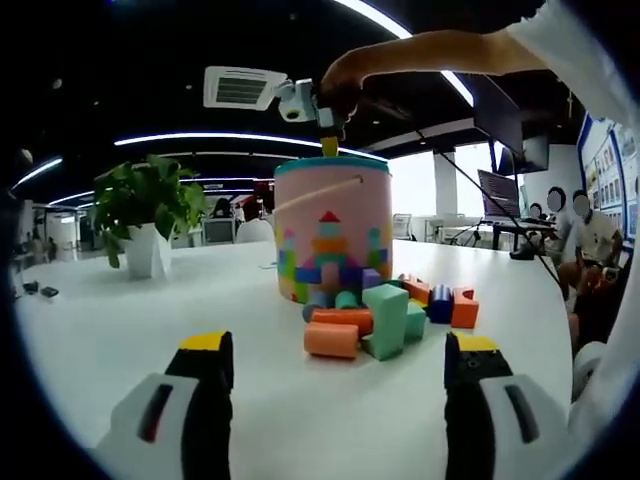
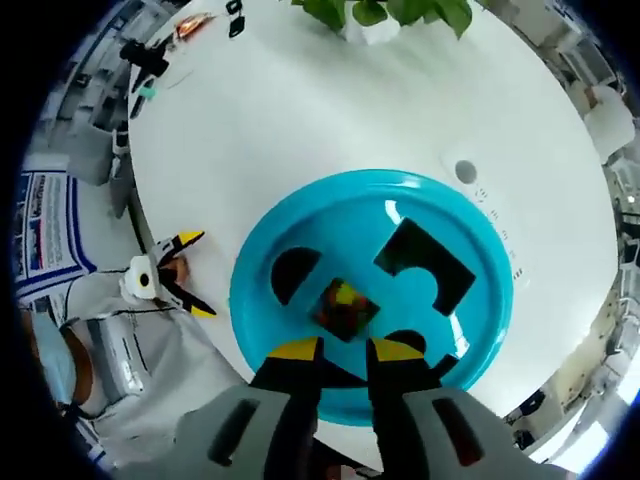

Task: Arrange the toys in the designated storage area by placing each visible toy with the group until no toy remains scattered across the table.

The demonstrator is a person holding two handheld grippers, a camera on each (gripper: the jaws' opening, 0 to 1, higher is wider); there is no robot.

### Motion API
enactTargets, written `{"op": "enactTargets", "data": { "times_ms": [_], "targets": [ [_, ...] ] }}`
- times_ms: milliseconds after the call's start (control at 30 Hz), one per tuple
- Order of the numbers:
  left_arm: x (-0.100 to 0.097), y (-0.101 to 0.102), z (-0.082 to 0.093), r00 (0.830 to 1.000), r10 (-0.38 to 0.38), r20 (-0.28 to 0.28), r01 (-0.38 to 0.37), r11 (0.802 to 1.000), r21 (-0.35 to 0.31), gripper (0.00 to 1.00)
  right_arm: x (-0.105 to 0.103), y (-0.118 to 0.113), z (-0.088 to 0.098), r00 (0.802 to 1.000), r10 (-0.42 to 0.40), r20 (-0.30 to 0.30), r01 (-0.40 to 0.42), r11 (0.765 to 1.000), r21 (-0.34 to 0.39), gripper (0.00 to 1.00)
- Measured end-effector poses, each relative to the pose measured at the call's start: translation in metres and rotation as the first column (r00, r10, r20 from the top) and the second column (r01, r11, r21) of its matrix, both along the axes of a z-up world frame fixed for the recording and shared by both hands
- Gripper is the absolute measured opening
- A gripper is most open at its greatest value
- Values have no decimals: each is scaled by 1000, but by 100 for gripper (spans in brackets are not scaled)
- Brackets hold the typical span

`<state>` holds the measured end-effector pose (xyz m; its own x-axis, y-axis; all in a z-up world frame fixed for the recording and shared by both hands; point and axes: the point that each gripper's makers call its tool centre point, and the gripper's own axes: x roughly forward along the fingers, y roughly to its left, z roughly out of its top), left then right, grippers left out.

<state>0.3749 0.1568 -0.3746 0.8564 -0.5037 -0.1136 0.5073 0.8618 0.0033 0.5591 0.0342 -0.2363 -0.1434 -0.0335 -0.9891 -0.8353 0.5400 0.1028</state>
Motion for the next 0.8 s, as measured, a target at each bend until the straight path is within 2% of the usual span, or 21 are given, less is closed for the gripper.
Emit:
{"op": "enactTargets", "data": {
  "times_ms": [133, 233, 300, 400, 500, 567, 633, 700, 767, 800],
  "targets": [
    [0, -1, -1, 1000, -3, -2, 3, 1000, 7, 90, 0, -3, 1, 1000, -4, 20, 2, 998, 61, 16],
    [0, -2, -2, 1000, -4, -3, 4, 1000, 7, 90, -4, 1, 3, 999, -2, 33, -3, 987, 161, 16],
    [0, -3, -3, 1000, -9, -8, 9, 1000, 11, 90, -8, 4, 6, 999, 12, 48, -24, 963, 267, 16],
    [-1, -3, -2, 1000, -9, -8, 9, 1000, 3, 91, -11, 7, 11, 995, 16, 99, -55, 910, 410, 15],
    [-1, -3, -2, 1000, -8, -8, 8, 1000, 1, 91, -10, 3, 17, 991, -8, 133, -60, 865, 498, 15],
    [-2, -4, -2, 1000, -10, -7, 10, 1000, 4, 91, -11, -2, 21, 983, -32, 182, -78, 823, 563, 15],
    [-2, -4, -2, 1000, -13, -4, 13, 1000, 12, 91, -12, -5, 25, 967, -26, 255, -141, 779, 611, 15],
    [-3, -6, -2, 1000, -16, 2, 16, 1000, 23, 92, -15, -9, 30, 939, -12, 343, -226, 728, 647, 16],
    [-4, -7, -2, 1000, -21, 7, 21, 999, 28, 92, -23, -17, 33, 915, -48, 400, -264, 680, 684, 16],
    [-4, -7, -2, 1000, -21, 8, 21, 999, 27, 92, -24, -19, 34, 911, -53, 410, -271, 673, 688, 16]
  ]
}}
